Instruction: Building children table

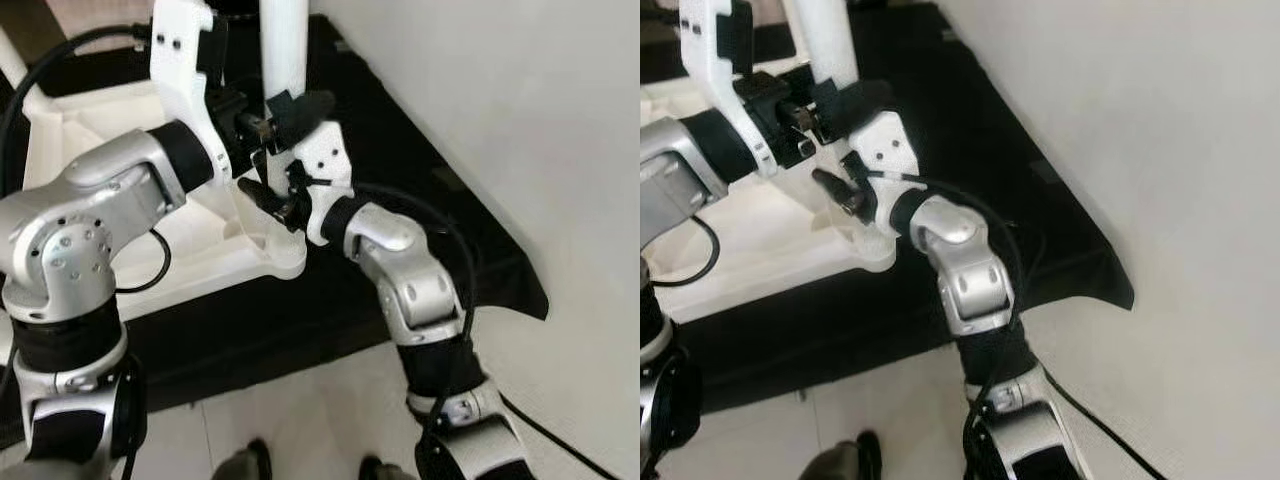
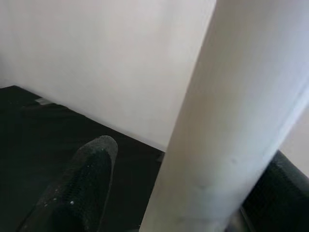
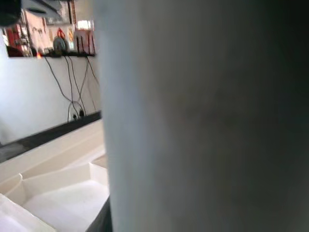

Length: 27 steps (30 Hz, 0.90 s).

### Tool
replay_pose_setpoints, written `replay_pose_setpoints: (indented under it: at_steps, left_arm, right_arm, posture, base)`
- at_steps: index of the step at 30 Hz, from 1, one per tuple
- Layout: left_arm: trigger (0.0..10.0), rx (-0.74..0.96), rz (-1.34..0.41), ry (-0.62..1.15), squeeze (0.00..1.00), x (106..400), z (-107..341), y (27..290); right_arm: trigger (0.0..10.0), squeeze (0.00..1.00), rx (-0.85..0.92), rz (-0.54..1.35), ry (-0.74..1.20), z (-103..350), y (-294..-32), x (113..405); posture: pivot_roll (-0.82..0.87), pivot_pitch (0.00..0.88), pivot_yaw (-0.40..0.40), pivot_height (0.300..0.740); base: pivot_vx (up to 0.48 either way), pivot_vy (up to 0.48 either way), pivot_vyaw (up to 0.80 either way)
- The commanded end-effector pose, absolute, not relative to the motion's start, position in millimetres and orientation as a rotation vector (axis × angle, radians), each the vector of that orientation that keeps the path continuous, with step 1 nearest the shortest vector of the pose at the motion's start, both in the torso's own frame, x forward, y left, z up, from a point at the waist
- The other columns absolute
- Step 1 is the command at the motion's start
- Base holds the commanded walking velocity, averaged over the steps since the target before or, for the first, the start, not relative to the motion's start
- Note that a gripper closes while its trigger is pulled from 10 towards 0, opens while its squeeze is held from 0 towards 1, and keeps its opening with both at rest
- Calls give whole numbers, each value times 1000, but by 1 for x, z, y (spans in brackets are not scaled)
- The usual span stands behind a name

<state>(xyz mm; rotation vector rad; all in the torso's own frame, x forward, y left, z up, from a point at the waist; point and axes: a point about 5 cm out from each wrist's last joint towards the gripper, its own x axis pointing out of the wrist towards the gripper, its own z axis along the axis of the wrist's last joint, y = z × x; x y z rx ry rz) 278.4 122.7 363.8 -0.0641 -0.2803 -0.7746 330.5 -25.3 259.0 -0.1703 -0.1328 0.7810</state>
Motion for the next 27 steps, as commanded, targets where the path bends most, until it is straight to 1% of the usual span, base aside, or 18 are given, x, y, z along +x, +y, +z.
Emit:
replay_pose_setpoints:
  at_steps: [1, 11, 12, 14, 15, 16, 17, 25, 26, 27]
  left_arm:
    - [10000, -46, -795, -248, 0, 279, 358, 119]
    - [10000, -35, -795, -245, 0, 279, 356, 120]
    - [6353, -31, -804, -245, 0, 278, 355, 119]
    - [6353, -28, -810, -245, 0, 278, 355, 118]
    - [1529, -31, -816, -248, 0, 278, 355, 117]
    - [1529, -31, -816, -248, 0, 278, 355, 117]
    - [0, -33, -823, -252, 0, 277, 355, 117]
    - [0, -21, -843, -260, 0, 275, 356, 116]
    - [0, -14, -845, -260, 0, 275, 356, 117]
    - [0, -9, -846, -260, 0, 275, 357, 117]
  right_arm:
    - [0, 0, -170, 693, 136, 208, -39, 340]
    - [0, 0, -172, 646, 117, 221, -39, 341]
    - [0, 0, -172, 641, 116, 222, -38, 340]
    - [0, 0, -172, 637, 116, 224, -38, 339]
    - [0, 0, -171, 630, 117, 224, -38, 337]
    - [0, 0, -171, 630, 117, 224, -38, 337]
    - [0, 0, -169, 626, 118, 224, -38, 337]
    - [0, 0, -160, 619, 122, 226, -38, 337]
    - [6588, 0, -144, 623, 117, 229, -38, 338]
    - [10000, 0, -133, 626, 113, 231, -39, 338]
  posture:
    - [76, 261, -31, 740]
    - [70, 241, -29, 740]
    - [66, 234, -29, 740]
    - [66, 234, -29, 740]
    - [66, 233, -29, 740]
    - [66, 233, -29, 740]
    - [66, 234, -29, 740]
    - [66, 243, -29, 740]
    - [65, 250, -31, 740]
    - [65, 250, -31, 740]
  base:
    - [0, 0, 0]
    - [0, 0, 0]
    - [0, 0, 0]
    - [0, 0, 0]
    - [0, 0, 0]
    - [0, 0, 0]
    - [0, 0, 0]
    - [0, 0, 0]
    - [0, 0, 0]
    - [0, 0, 0]
